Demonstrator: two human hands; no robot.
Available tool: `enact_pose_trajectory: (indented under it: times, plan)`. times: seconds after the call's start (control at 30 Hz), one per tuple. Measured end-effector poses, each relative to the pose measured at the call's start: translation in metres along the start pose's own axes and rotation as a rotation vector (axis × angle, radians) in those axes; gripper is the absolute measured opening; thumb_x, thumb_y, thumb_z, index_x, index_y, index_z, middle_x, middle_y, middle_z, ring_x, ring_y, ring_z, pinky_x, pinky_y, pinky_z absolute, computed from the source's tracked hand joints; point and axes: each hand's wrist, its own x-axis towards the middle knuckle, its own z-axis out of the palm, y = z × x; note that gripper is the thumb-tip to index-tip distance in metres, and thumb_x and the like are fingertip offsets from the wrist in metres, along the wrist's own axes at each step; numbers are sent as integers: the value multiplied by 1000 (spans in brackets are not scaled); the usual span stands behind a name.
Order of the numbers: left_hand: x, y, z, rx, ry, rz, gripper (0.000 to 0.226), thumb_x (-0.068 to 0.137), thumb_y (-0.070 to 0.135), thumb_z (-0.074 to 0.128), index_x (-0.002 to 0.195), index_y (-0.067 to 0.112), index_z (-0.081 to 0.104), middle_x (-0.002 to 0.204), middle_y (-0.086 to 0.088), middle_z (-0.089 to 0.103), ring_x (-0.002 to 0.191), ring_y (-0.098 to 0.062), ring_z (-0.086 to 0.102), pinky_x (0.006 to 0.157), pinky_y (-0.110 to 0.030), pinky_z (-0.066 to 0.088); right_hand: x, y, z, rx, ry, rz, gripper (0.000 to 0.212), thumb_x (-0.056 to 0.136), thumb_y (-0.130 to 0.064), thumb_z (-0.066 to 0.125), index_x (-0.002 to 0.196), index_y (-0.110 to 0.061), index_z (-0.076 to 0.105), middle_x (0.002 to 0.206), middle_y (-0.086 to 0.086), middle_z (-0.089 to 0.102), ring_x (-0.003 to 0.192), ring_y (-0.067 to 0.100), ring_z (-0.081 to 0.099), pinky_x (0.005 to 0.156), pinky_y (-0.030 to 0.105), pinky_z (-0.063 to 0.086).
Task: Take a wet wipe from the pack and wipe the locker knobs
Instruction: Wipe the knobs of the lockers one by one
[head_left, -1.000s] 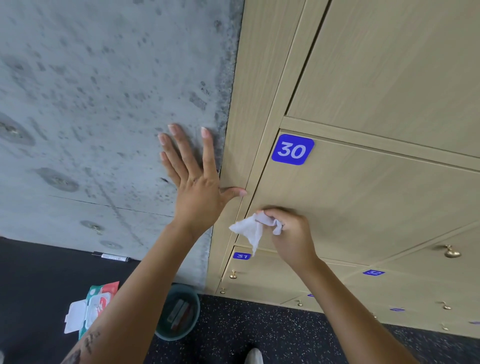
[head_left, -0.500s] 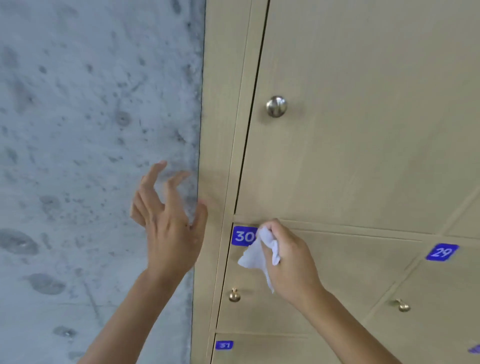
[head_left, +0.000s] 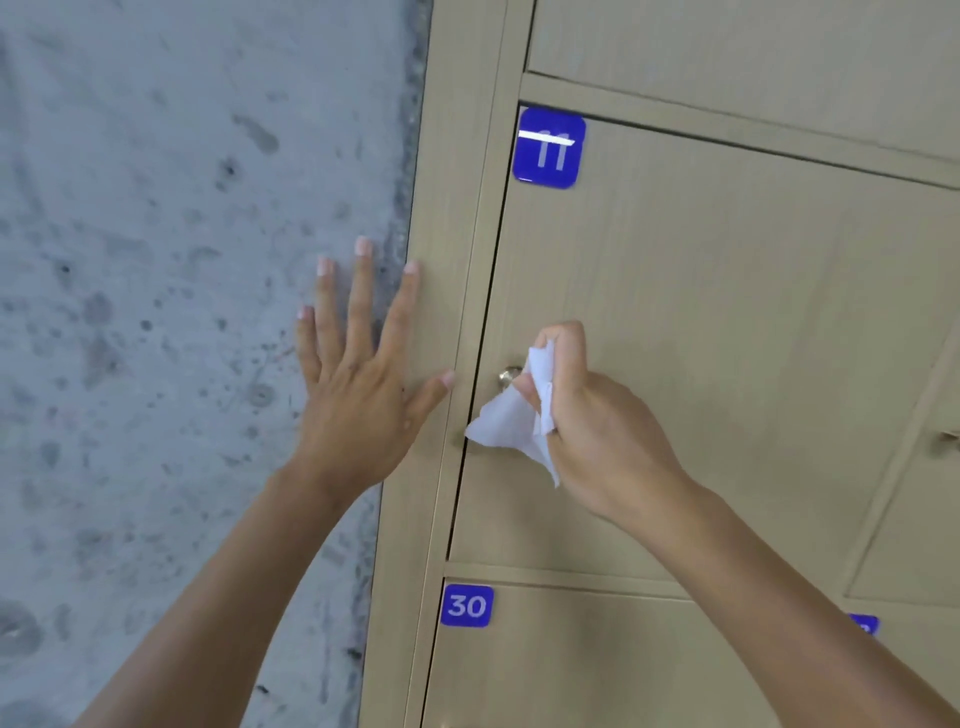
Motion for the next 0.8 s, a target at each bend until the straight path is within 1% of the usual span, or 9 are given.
enact_pose_trajectory:
  times: [0.13, 0.2, 0.27, 0.37, 0.43, 0.53, 0.67, 0.73, 0.8]
  plan:
    - [1, -5, 7, 39, -11, 19, 88, 99, 69, 34, 166, 26, -3, 173, -12, -17, 157, -39, -21, 124, -59, -8, 9, -1, 6, 5, -42, 26, 57, 85, -5, 49, 126, -27, 16, 111, -23, 63, 75, 27, 63, 58, 33, 50]
    - [2, -7, 9, 53, -10, 27, 87, 99, 69, 32, 165, 26, -5, 173, -13, -18, 157, -39, -23, 123, -59, -10, 15, 0, 10, 94, -49, 52, 37, 88, -6, 45, 119, -23, 31, 102, -11, 70, 82, 23, 65, 62, 37, 54]
    - [3, -8, 10, 65, -5, 29, 87, 99, 69, 31, 165, 26, -5, 173, -13, -18, 156, -39, -23, 123, -58, -12, 21, -3, 15, 267, -30, 108, 4, 94, -9, 39, 97, -10, 41, 74, 6, 67, 69, 13, 58, 58, 36, 46]
    - [4, -9, 10, 65, -3, 38, 87, 98, 68, 33, 166, 25, -3, 173, -14, -16, 157, -40, -21, 123, -57, -13, 30, 0, 19, 275, 62, 80, 9, 85, 3, 38, 81, -5, 39, 51, -2, 42, 52, 12, 31, 46, 25, 26]
    - [3, -9, 10, 61, -1, 35, 89, 98, 67, 36, 166, 24, -2, 173, -15, -14, 157, -42, -19, 123, -57, -12, 29, 6, 19, 333, 69, 53, 14, 86, -1, 35, 84, -8, 46, 62, -7, 52, 57, 13, 41, 51, 28, 34]
    - [3, -9, 10, 67, 0, 40, 89, 98, 68, 35, 166, 24, -2, 173, -17, -14, 157, -44, -18, 122, -57, -13, 20, 7, 17, 494, -74, 16, 19, 102, -17, 31, 95, -15, 49, 75, -2, 73, 66, 20, 64, 68, 37, 52]
    - [3, -9, 10, 64, 12, 45, 89, 98, 68, 36, 166, 24, -2, 173, -17, -13, 157, -45, -17, 122, -57, -13, 24, 0, 23, 270, 38, 49, 13, 95, -11, 42, 106, -15, 50, 83, 0, 64, 70, 16, 58, 60, 35, 46]
    - [3, -9, 10, 59, 20, 45, 89, 98, 68, 37, 166, 23, 0, 173, -17, -12, 157, -45, -16, 122, -58, -13, 29, -2, 29, 208, 116, 87, 8, 94, -12, 44, 91, -18, 48, 72, -2, 54, 59, 12, 47, 51, 30, 35]
    - [3, -9, 10, 53, 22, 50, 89, 98, 67, 38, 166, 23, 1, 173, -18, -10, 157, -46, -14, 122, -58, -12, 32, -5, 33, 254, 182, 159, 28, 91, -3, 42, 72, -23, 39, 59, -7, 45, 50, 7, 39, 45, 26, 30]
